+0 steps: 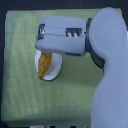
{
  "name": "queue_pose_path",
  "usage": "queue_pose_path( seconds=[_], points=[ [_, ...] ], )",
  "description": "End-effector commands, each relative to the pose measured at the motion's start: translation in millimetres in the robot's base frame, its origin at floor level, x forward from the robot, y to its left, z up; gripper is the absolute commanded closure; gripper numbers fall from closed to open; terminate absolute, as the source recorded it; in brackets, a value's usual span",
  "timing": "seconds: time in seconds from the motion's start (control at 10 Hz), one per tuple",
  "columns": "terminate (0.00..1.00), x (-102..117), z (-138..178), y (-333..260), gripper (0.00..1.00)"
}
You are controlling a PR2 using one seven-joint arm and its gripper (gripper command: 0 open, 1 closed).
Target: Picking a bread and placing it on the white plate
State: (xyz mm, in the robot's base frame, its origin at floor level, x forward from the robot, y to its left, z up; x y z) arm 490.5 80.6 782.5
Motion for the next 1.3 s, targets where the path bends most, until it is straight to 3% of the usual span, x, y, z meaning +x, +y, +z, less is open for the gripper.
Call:
queue_pose_path(
  seconds=[0.0,0.2,0.3,0.6,0.9,1.2],
  points=[
    [0.00,7,1,0,0.00],
    [0.00,23,19,2,0.00],
    [0.00,38,48,4,0.00],
    [0.00,53,100,-18,0.00],
    [0.00,59,121,-36,0.00],
    [0.00,52,123,-62,0.00]
  ],
)
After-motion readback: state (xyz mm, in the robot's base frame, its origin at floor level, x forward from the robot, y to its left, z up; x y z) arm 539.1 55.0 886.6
